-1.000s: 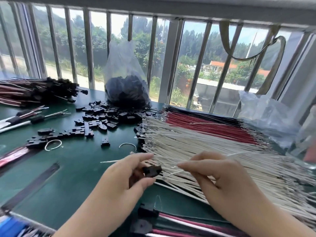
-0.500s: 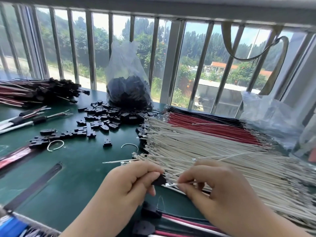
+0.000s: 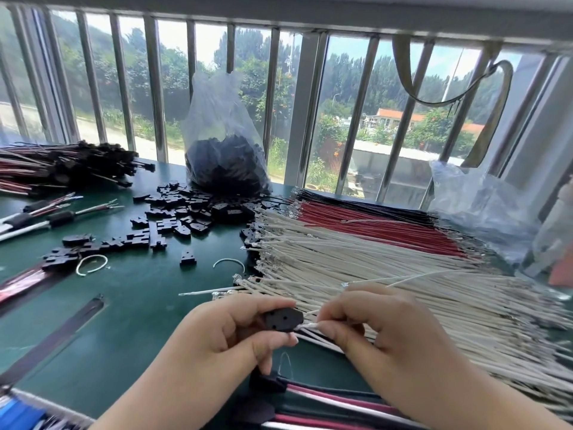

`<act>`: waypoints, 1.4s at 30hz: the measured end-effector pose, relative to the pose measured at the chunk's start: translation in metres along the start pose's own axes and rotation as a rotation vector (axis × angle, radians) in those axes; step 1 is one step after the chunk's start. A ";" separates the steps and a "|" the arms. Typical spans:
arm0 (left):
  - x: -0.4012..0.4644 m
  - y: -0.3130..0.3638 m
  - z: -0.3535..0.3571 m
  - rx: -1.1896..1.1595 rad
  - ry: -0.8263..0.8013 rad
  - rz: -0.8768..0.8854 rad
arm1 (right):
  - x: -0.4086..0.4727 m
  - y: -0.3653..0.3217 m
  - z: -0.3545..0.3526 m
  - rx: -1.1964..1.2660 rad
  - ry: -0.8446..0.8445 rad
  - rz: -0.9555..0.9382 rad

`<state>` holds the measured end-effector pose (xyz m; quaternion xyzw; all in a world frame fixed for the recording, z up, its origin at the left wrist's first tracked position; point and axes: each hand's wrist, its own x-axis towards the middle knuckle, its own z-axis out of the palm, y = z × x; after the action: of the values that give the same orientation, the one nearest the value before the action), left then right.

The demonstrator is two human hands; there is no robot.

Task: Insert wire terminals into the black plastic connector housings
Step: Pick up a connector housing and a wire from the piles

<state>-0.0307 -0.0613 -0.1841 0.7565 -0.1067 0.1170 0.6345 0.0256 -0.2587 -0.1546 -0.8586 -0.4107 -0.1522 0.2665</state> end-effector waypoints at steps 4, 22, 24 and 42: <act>-0.001 -0.001 -0.003 -0.049 -0.059 -0.014 | -0.001 0.002 -0.003 0.010 -0.026 -0.028; -0.003 -0.002 -0.008 -0.012 -0.109 -0.017 | -0.002 0.000 -0.006 0.039 0.080 -0.113; -0.003 -0.002 -0.008 -0.011 -0.124 -0.017 | -0.002 -0.001 -0.005 0.052 0.086 -0.119; -0.002 -0.001 -0.006 -0.049 -0.184 -0.083 | -0.005 -0.012 0.004 -0.079 0.105 -0.174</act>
<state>-0.0324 -0.0551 -0.1846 0.7522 -0.1358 0.0179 0.6446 0.0138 -0.2529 -0.1566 -0.8204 -0.4628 -0.2353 0.2395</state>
